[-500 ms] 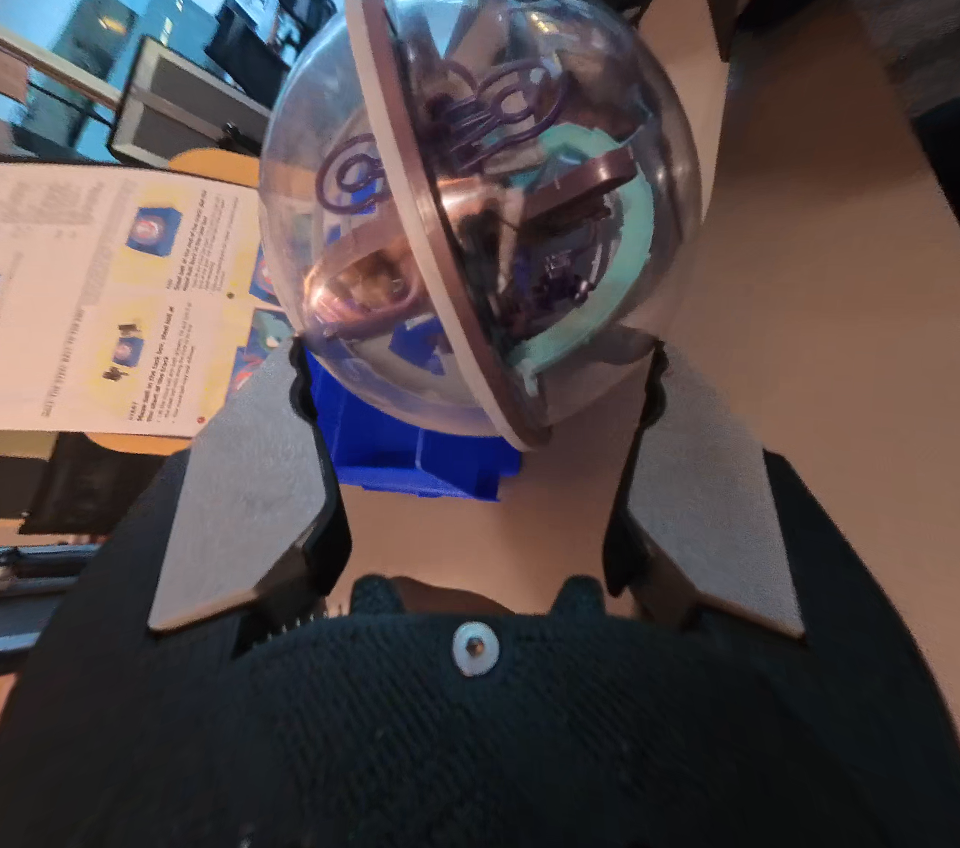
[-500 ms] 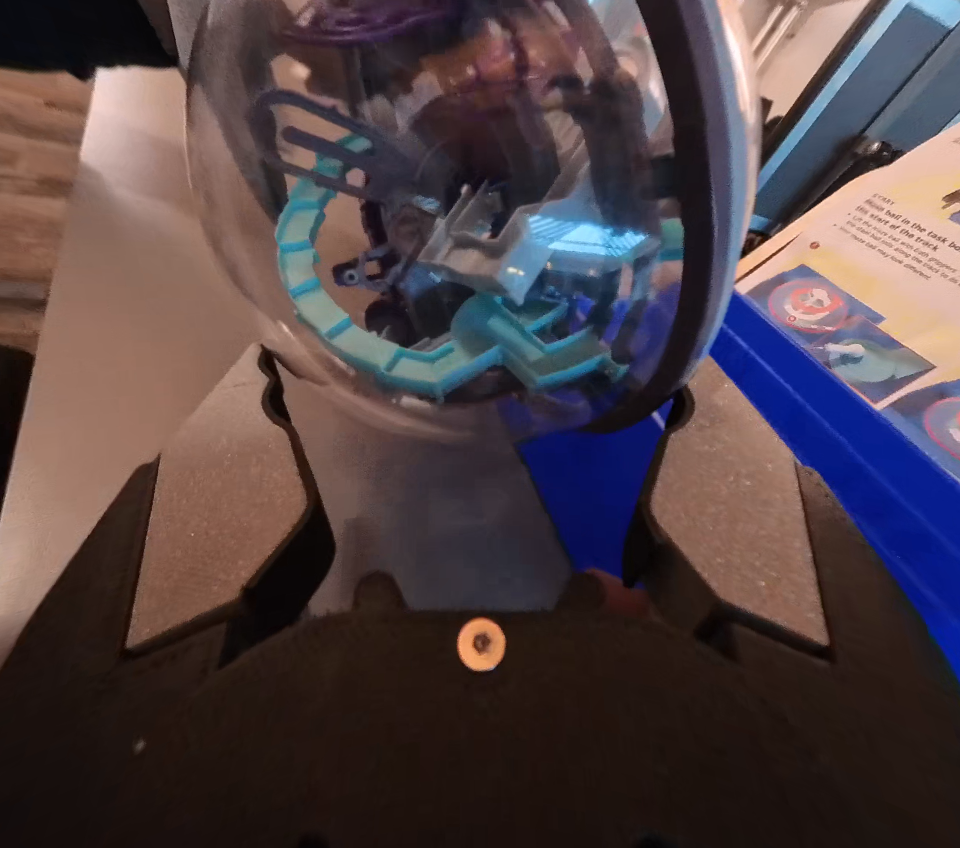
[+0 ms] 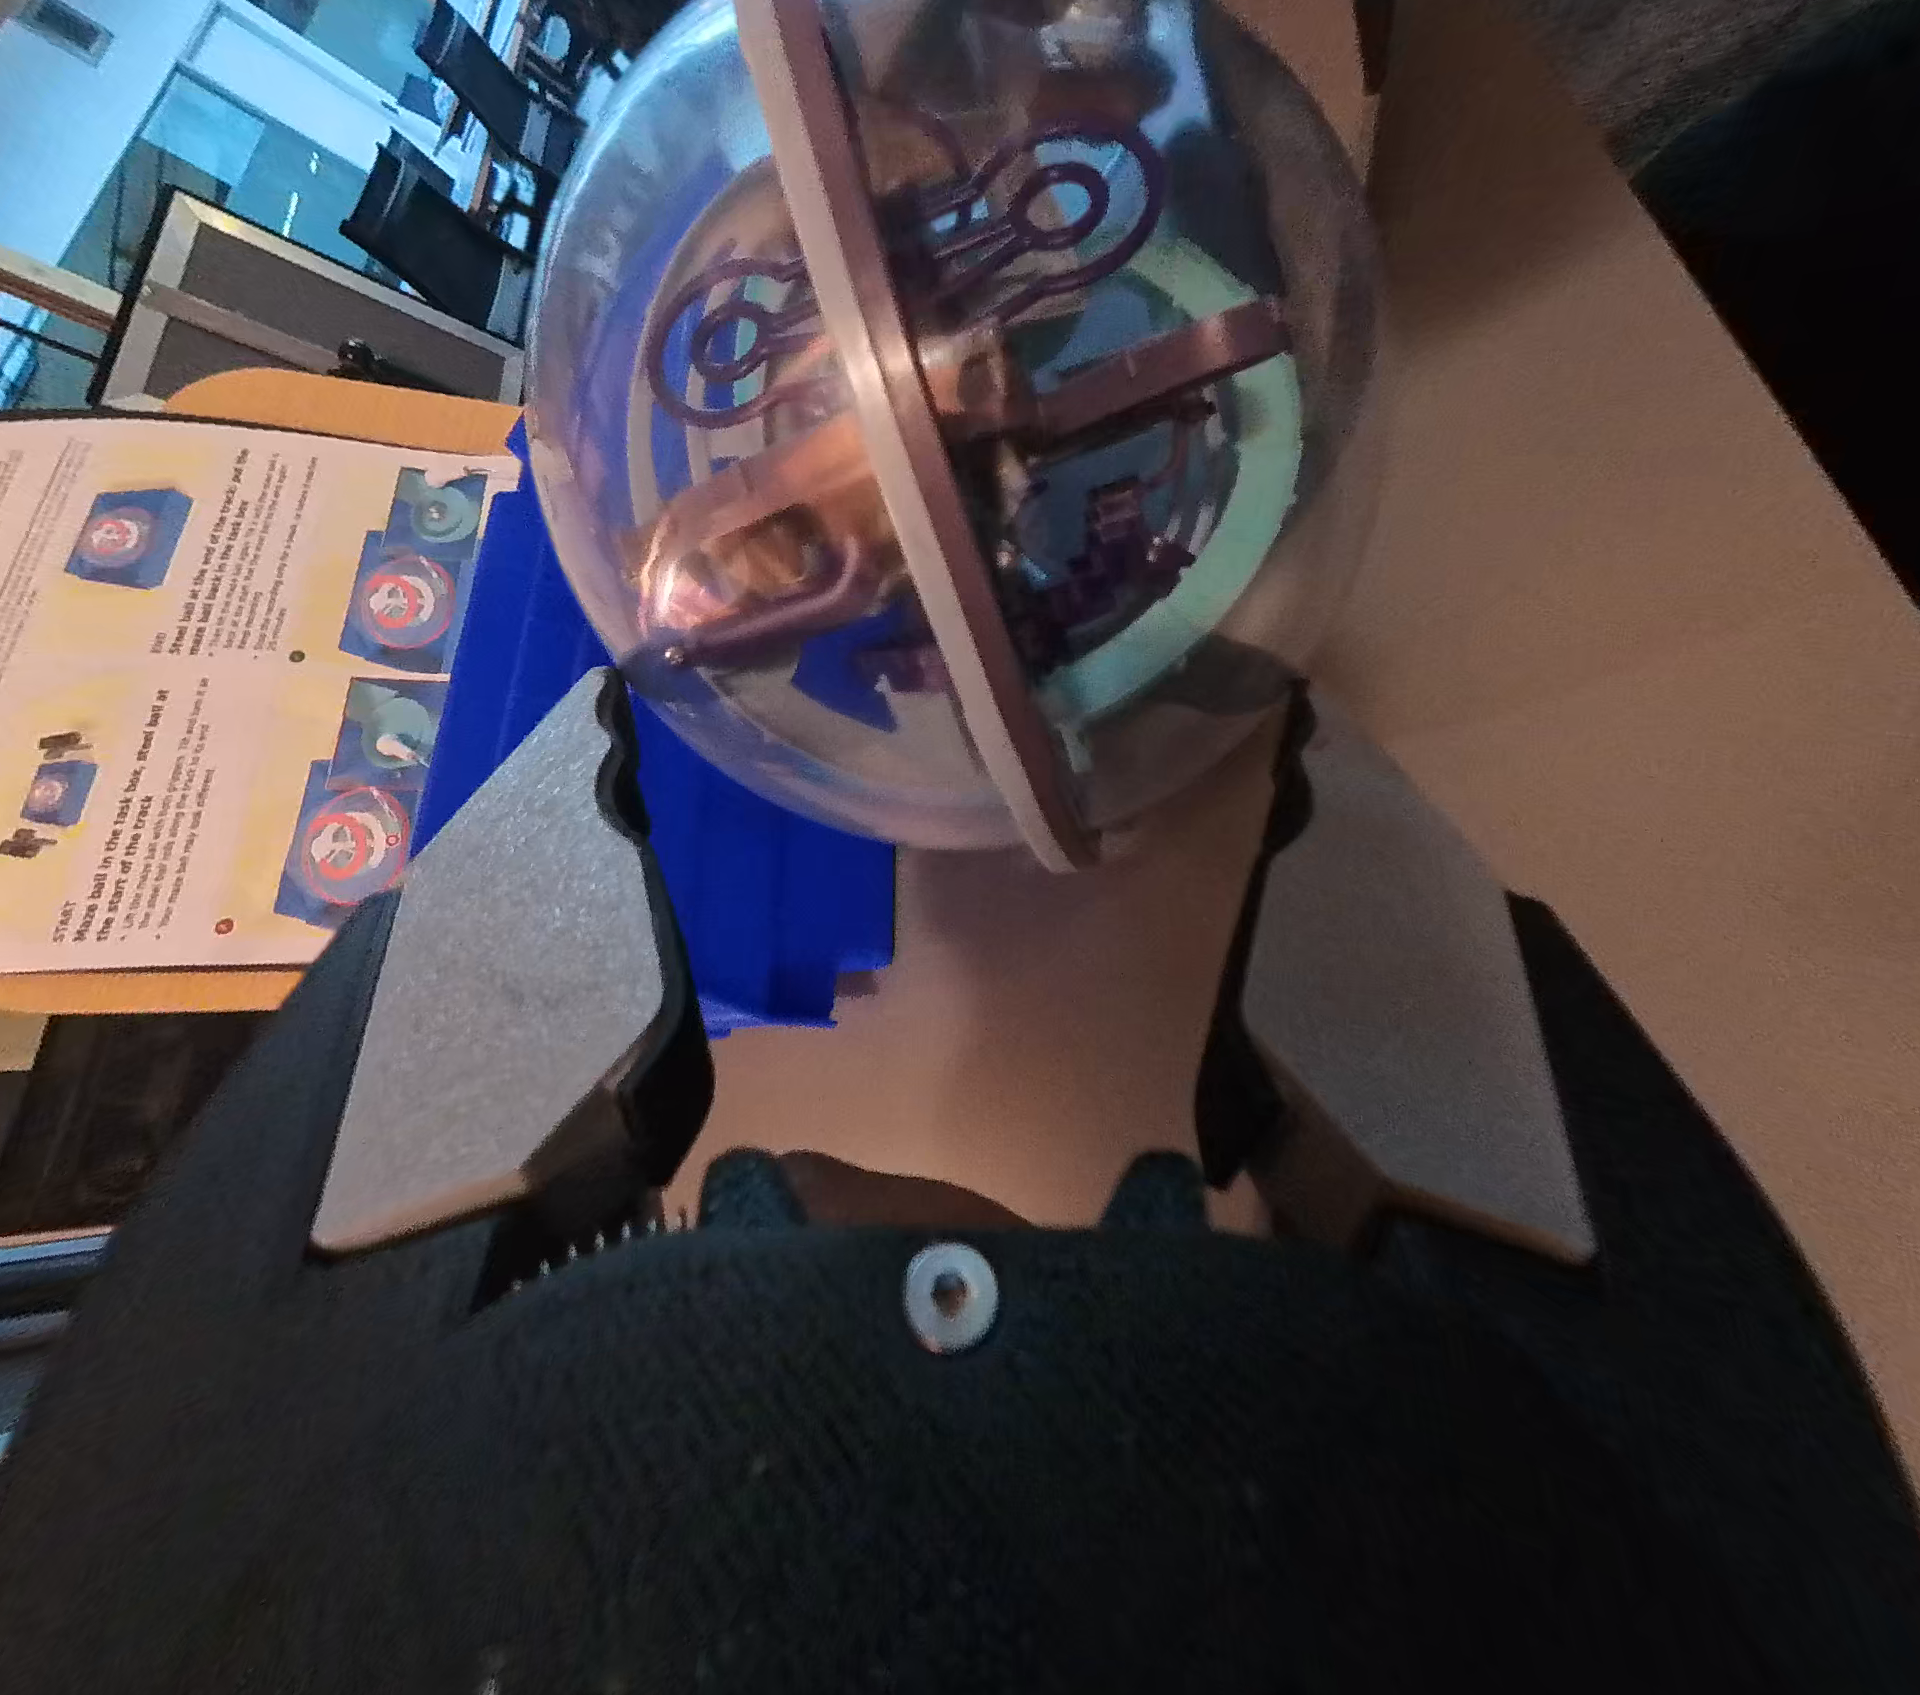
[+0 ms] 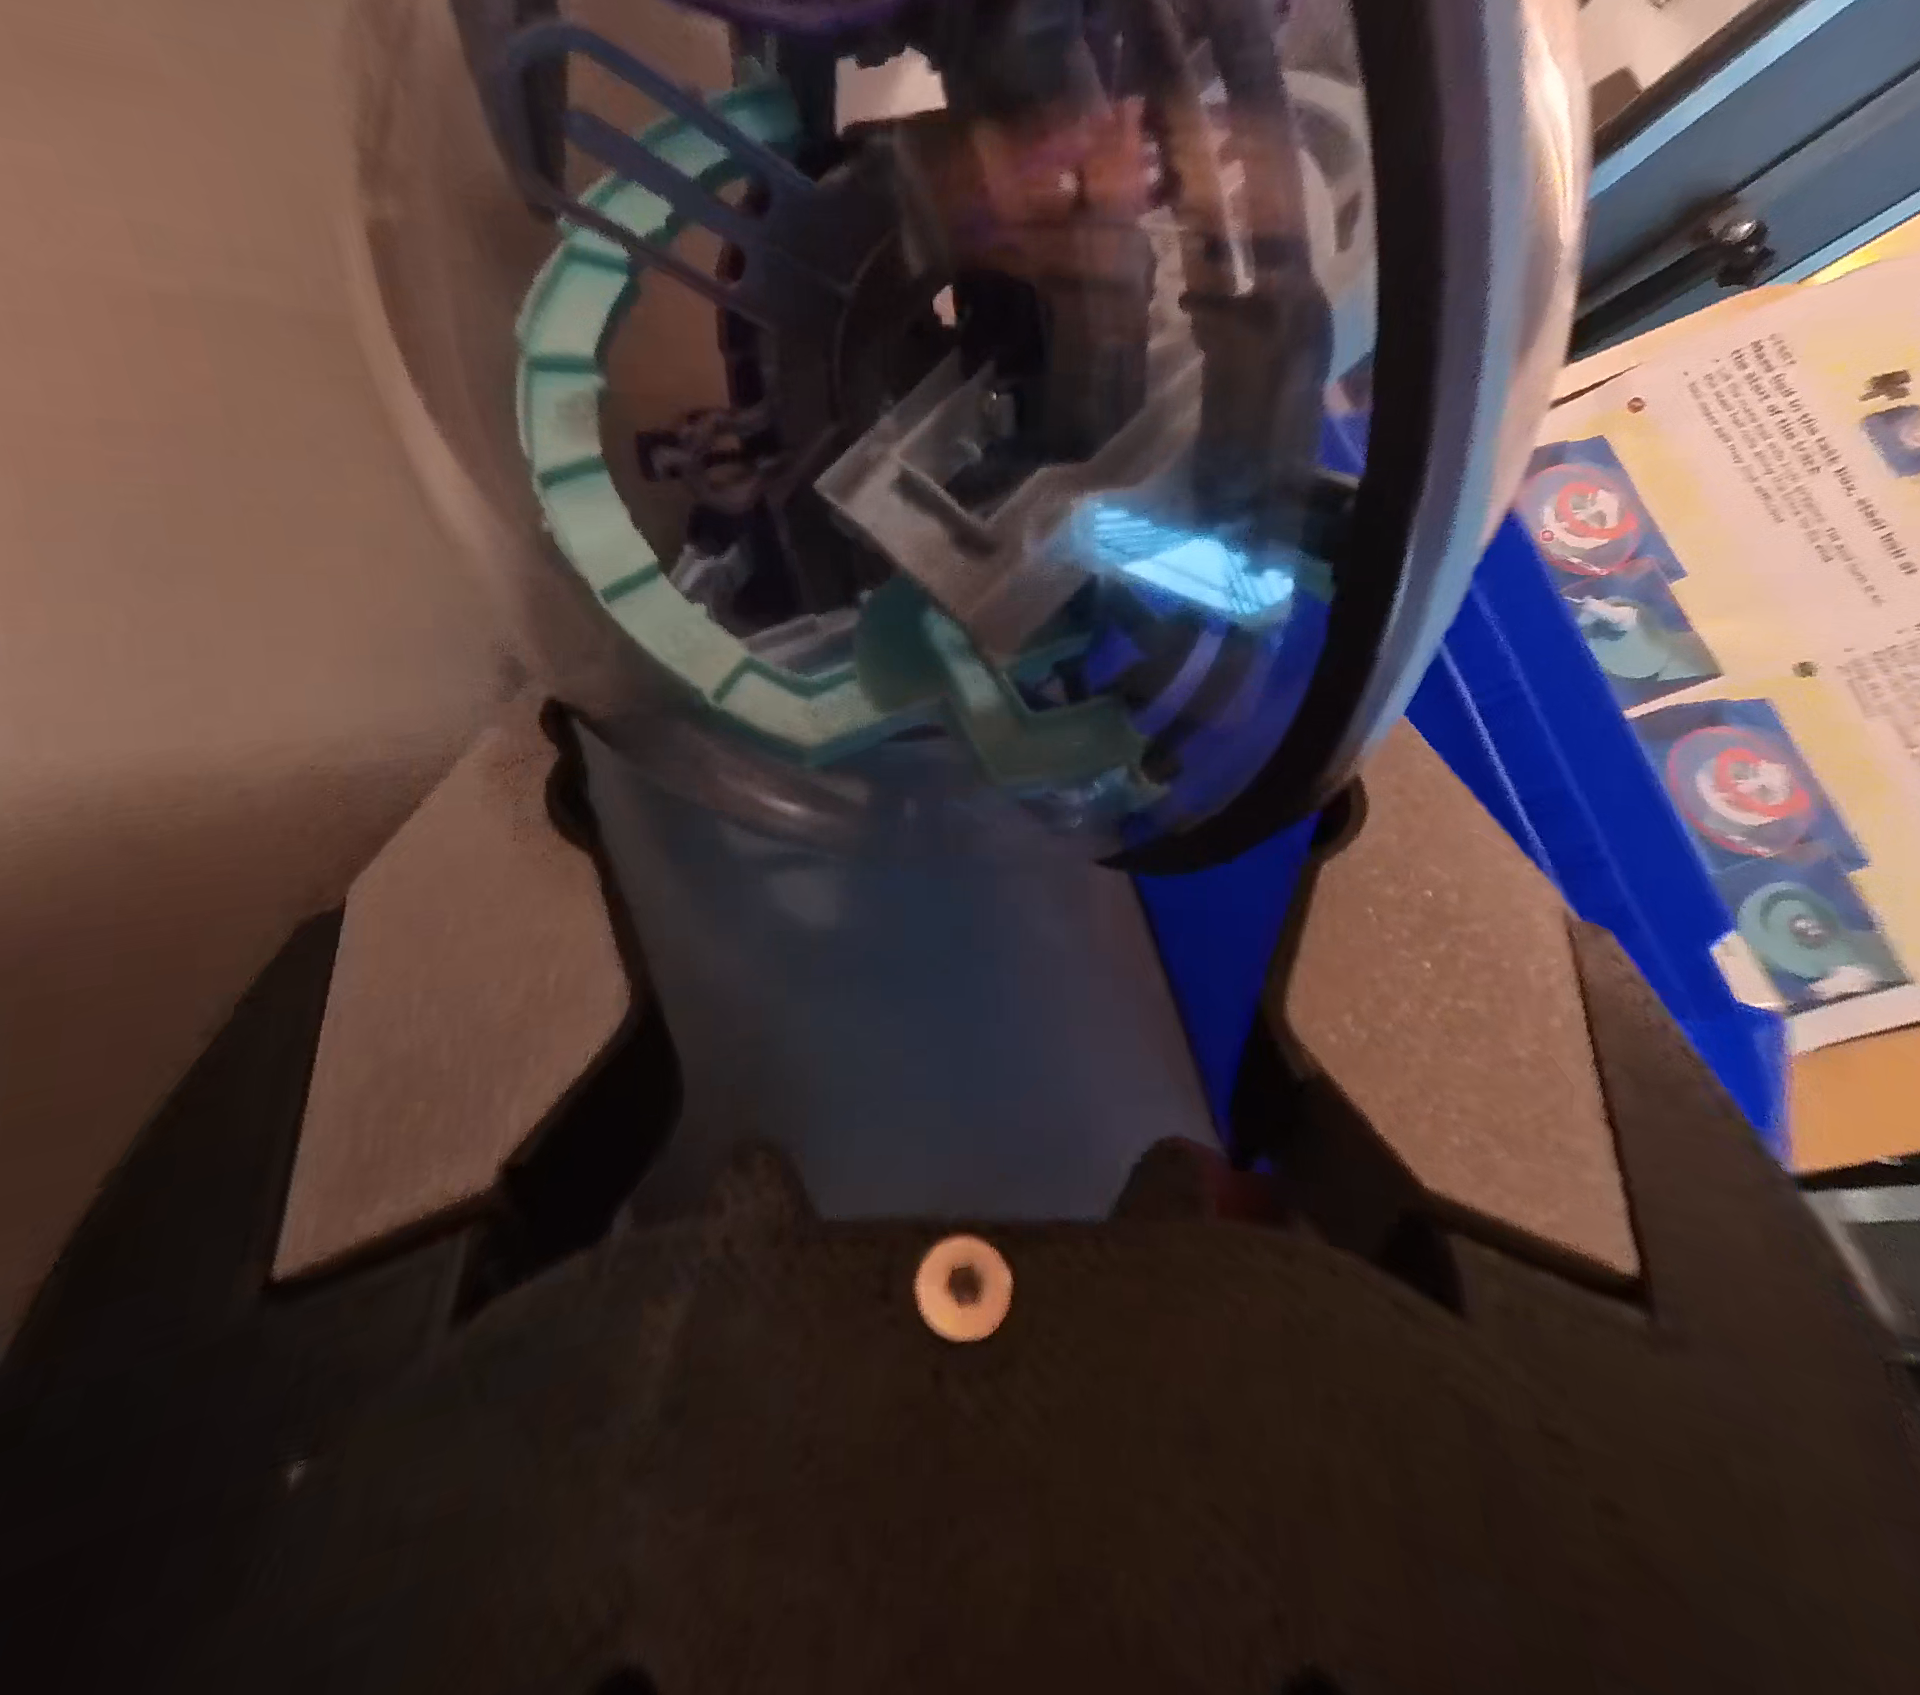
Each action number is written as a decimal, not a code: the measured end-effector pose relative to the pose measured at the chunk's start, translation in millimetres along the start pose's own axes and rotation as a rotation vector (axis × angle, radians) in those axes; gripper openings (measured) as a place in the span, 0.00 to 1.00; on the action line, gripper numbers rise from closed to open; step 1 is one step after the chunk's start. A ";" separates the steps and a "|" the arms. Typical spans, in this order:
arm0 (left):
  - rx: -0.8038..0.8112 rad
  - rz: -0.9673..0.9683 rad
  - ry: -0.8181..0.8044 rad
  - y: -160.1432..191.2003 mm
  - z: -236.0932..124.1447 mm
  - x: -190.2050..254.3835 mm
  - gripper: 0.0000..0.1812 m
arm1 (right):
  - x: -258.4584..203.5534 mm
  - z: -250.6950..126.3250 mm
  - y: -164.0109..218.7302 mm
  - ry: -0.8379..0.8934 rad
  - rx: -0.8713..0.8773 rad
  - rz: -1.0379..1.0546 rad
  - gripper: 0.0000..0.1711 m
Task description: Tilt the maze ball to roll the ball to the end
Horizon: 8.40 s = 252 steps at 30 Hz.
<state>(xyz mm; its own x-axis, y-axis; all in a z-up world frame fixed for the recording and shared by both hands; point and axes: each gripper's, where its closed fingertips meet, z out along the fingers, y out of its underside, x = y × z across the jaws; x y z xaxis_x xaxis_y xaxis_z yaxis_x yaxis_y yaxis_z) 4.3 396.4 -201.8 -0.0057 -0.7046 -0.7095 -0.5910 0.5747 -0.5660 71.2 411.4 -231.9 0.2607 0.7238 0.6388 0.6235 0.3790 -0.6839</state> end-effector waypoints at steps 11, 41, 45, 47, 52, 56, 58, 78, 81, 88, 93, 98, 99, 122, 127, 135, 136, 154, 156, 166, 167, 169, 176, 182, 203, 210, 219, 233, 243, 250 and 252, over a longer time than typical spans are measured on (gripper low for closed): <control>0.094 -0.153 0.110 -10.3 -15.7 18.0 0.60 | -11.3 -23.1 -1.0 0.023 -0.054 -0.113 0.70; 0.183 -0.196 0.113 -51.6 -35.4 17.5 0.53 | -10.8 -65.7 -17.2 -0.724 -0.003 1.256 0.75; 0.187 -0.191 0.112 -53.1 -35.9 17.7 0.52 | -10.1 -63.8 -38.2 -0.860 0.064 1.505 0.74; 0.184 -0.173 0.109 -52.8 -36.1 18.3 0.52 | -13.5 -59.0 -42.8 -0.891 0.060 1.546 0.75; 0.176 -0.158 0.114 -52.0 -39.1 20.3 0.51 | -21.1 -49.7 -43.3 -0.912 0.019 1.544 0.76; 0.207 -0.394 0.160 -48.3 -48.6 19.2 0.52 | -19.8 -50.1 -43.4 -0.895 0.041 1.529 0.75; 0.164 -0.616 0.180 -32.9 -49.9 18.4 0.54 | -19.3 -51.3 -42.4 -0.887 0.054 1.532 0.75; 0.275 -1.418 0.518 -28.1 -32.5 30.4 0.64 | -34.8 -42.9 -42.3 -0.765 0.107 1.210 0.76; 0.261 -1.422 0.510 -25.7 -26.5 30.3 0.62 | -36.0 -41.1 -43.6 -0.752 0.118 1.189 0.79; 0.251 -1.385 0.505 -27.5 -20.4 34.3 0.64 | -37.1 -38.4 -44.9 -0.770 0.159 1.207 0.82; 0.212 -1.279 0.457 -28.5 -17.5 33.0 0.64 | -38.0 -35.0 -44.1 -0.737 0.166 1.122 0.85; 0.163 -1.133 0.405 -27.7 -10.8 35.3 0.65 | -26.2 -30.7 -46.1 -0.624 0.199 0.984 0.88; 0.169 -1.122 0.393 -28.4 -10.4 33.5 0.65 | -23.8 -30.7 -46.9 -0.613 0.208 0.973 0.88; 0.134 -0.865 0.288 -36.2 -23.1 -11.7 0.67 | 9.3 -25.0 -68.1 -0.460 0.314 0.765 0.89; 0.130 -0.890 0.306 -28.7 -21.1 -8.0 0.68 | 3.9 -18.1 -63.6 -0.454 0.295 0.784 0.89; 0.132 -0.963 0.354 -18.1 -19.0 0.9 0.69 | -10.0 -8.7 -55.1 -0.470 0.218 0.822 0.89; 0.126 -0.967 0.358 -17.0 -19.1 1.4 0.69 | -12.7 -7.3 -53.8 -0.475 0.205 0.828 0.89; 0.037 -0.997 0.401 -5.5 -24.3 7.6 0.72 | -43.0 8.0 -44.6 -0.538 0.049 0.887 0.88; 0.058 -1.036 0.411 -5.9 -24.0 5.3 0.72 | -44.2 7.7 -45.3 -0.561 0.048 0.934 0.88; 0.109 -1.022 0.426 0.8 -24.1 3.2 0.72 | -41.8 10.9 -39.1 -0.513 0.020 0.825 0.84; 0.117 -1.026 0.424 1.5 -24.1 1.8 0.72 | -42.3 12.0 -37.6 -0.507 0.008 0.817 0.84; 0.131 -1.031 0.428 3.1 -24.6 -0.2 0.71 | -42.7 12.5 -36.4 -0.505 -0.001 0.810 0.84; 0.166 -1.056 0.448 9.2 -28.2 -6.6 0.67 | -45.2 10.7 -31.8 -0.502 -0.027 0.777 0.82; 0.182 -0.975 0.432 6.2 -31.0 -8.2 0.67 | -50.2 8.5 -29.1 -0.526 -0.045 0.742 0.78; 0.171 -0.996 0.380 15.1 -34.1 -33.8 0.62 | -55.4 13.3 -15.3 -0.493 -0.143 0.673 0.69; 0.170 -0.995 0.371 19.0 -34.9 -36.3 0.64 | -47.1 9.8 -14.1 -0.474 -0.127 0.666 0.67; 0.206 -1.036 0.352 20.0 -33.3 -44.0 0.60 | -10.2 13.2 12.0 -0.239 -0.132 0.416 0.76; 0.221 -0.887 0.418 14.9 -34.7 -26.7 0.64 | -11.2 13.8 -6.1 -0.298 0.003 0.391 0.61; 0.061 -0.619 0.388 32.1 -26.5 -6.5 0.70 | -14.7 9.6 -13.0 -0.407 0.050 0.485 0.52; -0.011 -0.506 0.340 37.8 -16.7 1.1 0.75 | -8.4 10.3 -11.7 -0.401 0.057 0.545 0.61; -0.004 -0.522 0.343 37.0 -17.5 -0.3 0.75 | -7.9 10.4 -11.1 -0.383 0.054 0.529 0.60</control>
<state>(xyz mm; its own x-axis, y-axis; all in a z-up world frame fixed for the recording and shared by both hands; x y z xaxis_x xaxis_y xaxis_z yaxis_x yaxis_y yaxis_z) -31.6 410.6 -215.2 0.0269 -0.9861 -0.1642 -0.5885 0.1171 -0.7999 54.6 407.5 -233.0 0.2353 0.9708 0.0472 0.4426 -0.0637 -0.8945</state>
